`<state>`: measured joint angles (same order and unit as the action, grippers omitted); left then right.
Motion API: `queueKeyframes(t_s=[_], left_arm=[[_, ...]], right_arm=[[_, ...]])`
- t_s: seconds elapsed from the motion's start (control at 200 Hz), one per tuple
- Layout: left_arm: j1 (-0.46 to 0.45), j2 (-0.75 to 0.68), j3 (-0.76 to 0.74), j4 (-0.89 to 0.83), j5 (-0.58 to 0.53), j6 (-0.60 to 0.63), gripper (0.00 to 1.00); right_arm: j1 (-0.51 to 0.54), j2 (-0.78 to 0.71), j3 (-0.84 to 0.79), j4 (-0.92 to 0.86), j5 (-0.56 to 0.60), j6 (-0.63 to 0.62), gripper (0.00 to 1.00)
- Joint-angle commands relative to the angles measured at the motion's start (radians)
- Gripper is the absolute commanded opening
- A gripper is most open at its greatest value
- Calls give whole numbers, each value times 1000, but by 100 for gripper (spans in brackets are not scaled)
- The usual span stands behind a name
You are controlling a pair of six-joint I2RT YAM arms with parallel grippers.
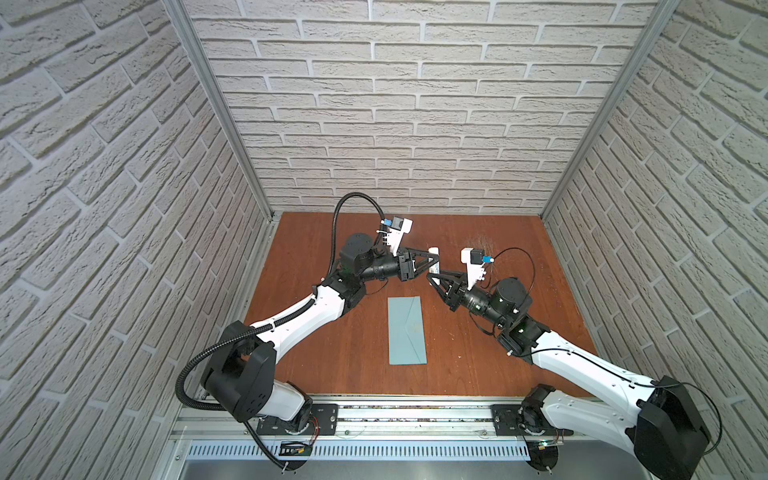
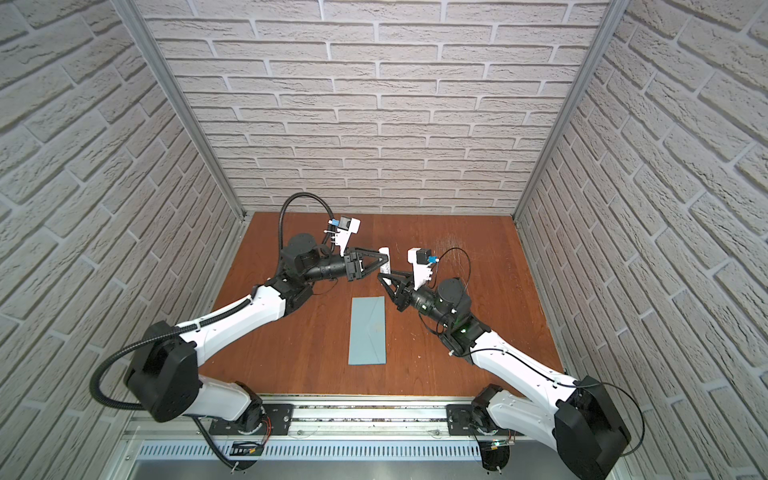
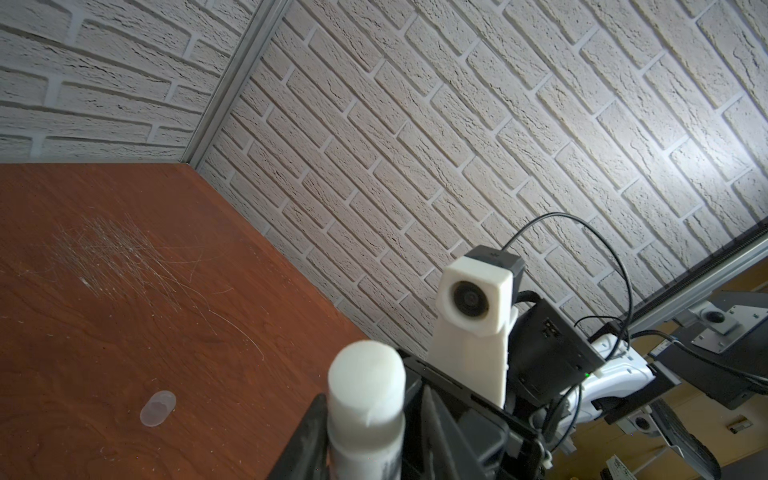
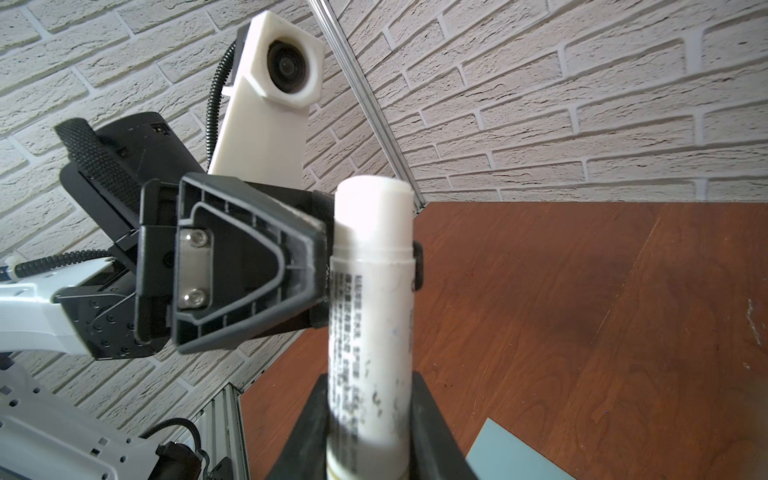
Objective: Place the letter into the envelope and seal it
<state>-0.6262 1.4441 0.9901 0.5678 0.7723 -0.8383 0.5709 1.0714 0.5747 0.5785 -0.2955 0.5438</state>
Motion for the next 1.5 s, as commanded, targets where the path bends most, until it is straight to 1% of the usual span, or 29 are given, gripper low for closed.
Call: queueKeyframes(t_s=[0.0,0.185,0.225,0.265,0.315,0.36,0.385,0.42,0.455,0.505,0.56,0.645,0.685,0.87,1.005,1.115,1.2,1.32,1.495], left_arm=[[-15,8,8,43,13,18,35],[-23,21,17,23,12,27,36],[-24,21,19,15,13,32,34],[-25,21,19,9,13,35,31],[-25,21,19,0,13,42,22],[-26,19,20,-9,12,47,17],[-25,18,20,-12,10,48,15],[-25,14,19,-13,7,50,13],[-23,12,20,-14,2,54,10],[-21,6,22,-14,-10,54,8],[-13,-3,25,-11,-24,54,5],[7,-23,25,3,-46,59,1],[16,-29,27,11,-47,62,0],[23,-20,35,63,3,70,0],[23,-8,24,150,27,43,0],[23,-2,34,175,55,33,0],[23,6,43,193,78,23,0],[21,25,53,215,98,-1,0],[19,48,51,258,103,-36,0]], right_arm=[[-6,-21,17,43,-21,5,17],[-9,-18,20,38,-34,4,17],[-10,-19,19,38,-34,4,17],[-11,-21,20,36,-33,4,17],[-11,-22,21,32,-32,3,17],[-13,-24,21,29,-33,2,19],[-14,-24,21,28,-33,2,22],[-14,-27,20,25,-31,1,26],[-14,-28,20,22,-31,1,32],[-16,-33,17,17,-32,-1,43],[-19,-43,12,14,-43,-4,50],[-28,-72,5,-4,-81,-15,58],[-33,-83,5,-15,-105,-22,60],[-41,-105,18,-67,-173,-43,61],[-45,-95,24,-97,-162,-63,62],[-52,-83,35,-123,-146,-79,66],[-55,-72,42,-109,-162,-76,67],[-57,-56,58,-92,-180,-76,63],[-62,-41,76,-74,-223,-81,54]])
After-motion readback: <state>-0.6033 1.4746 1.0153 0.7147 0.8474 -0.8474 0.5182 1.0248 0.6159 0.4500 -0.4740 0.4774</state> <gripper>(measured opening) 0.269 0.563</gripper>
